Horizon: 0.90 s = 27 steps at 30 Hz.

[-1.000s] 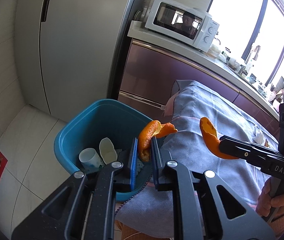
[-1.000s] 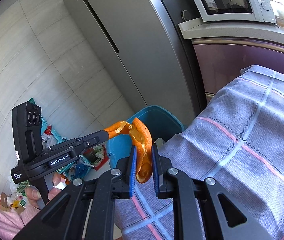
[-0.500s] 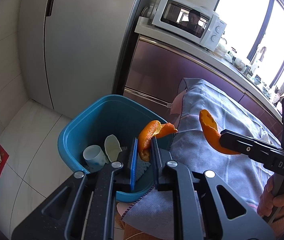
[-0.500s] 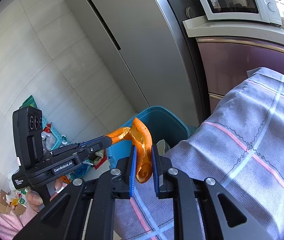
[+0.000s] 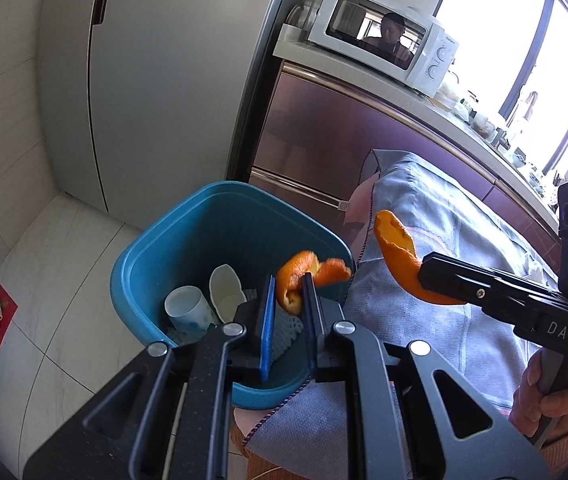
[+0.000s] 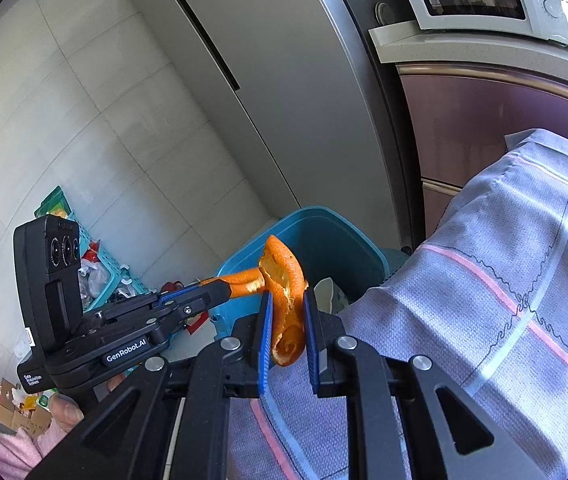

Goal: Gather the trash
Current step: 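Open both tools over the teal bin to drop the orange peels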

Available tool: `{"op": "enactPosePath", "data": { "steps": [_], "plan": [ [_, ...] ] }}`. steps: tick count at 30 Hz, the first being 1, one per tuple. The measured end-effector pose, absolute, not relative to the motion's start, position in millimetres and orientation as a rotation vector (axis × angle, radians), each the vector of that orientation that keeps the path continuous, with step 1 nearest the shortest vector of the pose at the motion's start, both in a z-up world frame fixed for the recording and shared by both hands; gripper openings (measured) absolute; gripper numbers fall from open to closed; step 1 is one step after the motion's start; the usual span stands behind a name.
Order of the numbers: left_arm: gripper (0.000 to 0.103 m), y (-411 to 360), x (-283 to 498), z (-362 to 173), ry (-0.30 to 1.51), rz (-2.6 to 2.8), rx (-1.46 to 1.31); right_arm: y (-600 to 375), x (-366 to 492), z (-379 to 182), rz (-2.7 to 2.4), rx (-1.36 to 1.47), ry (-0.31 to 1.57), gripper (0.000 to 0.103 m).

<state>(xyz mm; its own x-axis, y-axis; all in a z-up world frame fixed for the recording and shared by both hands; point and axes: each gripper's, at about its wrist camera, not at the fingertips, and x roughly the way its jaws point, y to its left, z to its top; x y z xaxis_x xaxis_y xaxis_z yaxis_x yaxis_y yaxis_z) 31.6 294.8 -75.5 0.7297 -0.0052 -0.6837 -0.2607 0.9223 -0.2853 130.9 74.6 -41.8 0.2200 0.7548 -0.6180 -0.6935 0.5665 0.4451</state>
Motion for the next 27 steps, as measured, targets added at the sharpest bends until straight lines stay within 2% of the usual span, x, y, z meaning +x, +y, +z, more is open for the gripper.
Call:
{"op": "enactPosePath", "data": {
  "steps": [12,15,17,22,27],
  "plan": [
    [0.014,299,44,-91,0.781,0.148,-0.399,98,144,-52,0.982,0.074,0.938,0.015],
    [0.018,300,47,-94,0.784,0.15,-0.415,104,147,-54,0.971,0.077,0.945,0.018],
    [0.025,302,48,-96,0.781,0.147,-0.434,107,150,-55,0.965,0.083,0.949,0.02],
    [0.028,303,48,-99,0.779,0.142,-0.449,107,152,-60,0.954,0.105,0.962,0.021],
    [0.038,301,45,-96,0.759,0.135,-0.446,99,151,-59,0.96,0.113,0.958,0.025]
  ]
}}
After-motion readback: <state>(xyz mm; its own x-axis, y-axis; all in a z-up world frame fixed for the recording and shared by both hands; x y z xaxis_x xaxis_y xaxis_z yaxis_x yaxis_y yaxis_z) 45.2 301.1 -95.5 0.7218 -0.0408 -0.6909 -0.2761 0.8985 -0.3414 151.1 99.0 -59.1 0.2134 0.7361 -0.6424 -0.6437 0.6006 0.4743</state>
